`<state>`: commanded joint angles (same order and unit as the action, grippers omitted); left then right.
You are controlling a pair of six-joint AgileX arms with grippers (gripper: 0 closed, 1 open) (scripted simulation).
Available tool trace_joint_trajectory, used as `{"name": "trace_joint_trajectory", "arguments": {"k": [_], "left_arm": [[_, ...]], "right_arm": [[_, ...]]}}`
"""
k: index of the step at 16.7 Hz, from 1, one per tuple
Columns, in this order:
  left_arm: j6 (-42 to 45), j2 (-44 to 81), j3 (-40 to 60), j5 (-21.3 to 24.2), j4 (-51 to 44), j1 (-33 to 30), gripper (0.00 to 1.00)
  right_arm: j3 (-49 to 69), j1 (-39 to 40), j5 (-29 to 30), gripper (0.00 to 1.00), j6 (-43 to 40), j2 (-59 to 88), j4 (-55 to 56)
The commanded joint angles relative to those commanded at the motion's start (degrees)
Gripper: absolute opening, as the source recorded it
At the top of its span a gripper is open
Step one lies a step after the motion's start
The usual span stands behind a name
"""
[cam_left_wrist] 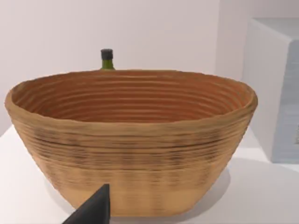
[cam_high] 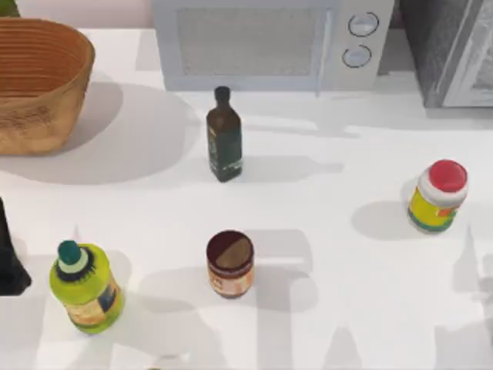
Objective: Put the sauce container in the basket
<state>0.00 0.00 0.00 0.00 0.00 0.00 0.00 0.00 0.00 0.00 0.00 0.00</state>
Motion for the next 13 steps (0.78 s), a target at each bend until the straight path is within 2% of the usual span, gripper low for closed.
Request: {"name": "trace_joint_trajectory", "arguments": {"k": [3, 6, 13], "left_arm": [[0.32, 0.53, 0.31, 0.27, -0.04, -0.15, 1.00], [3.22, 5.42, 3.13, 2.68, -0.45, -1.54, 1.00], [18.12, 30.54, 16.99, 15.00, -2.72, -8.24, 1.00]], "right_arm": [[0.00, 0.00, 0.00, 1.00, 0.00, 0.00, 0.00], [0.00, 0.00, 0.00, 1.00, 0.00, 0.00, 0.00], [0.00, 0.00, 0.00, 1.00, 0.00, 0.00, 0.00]]}}
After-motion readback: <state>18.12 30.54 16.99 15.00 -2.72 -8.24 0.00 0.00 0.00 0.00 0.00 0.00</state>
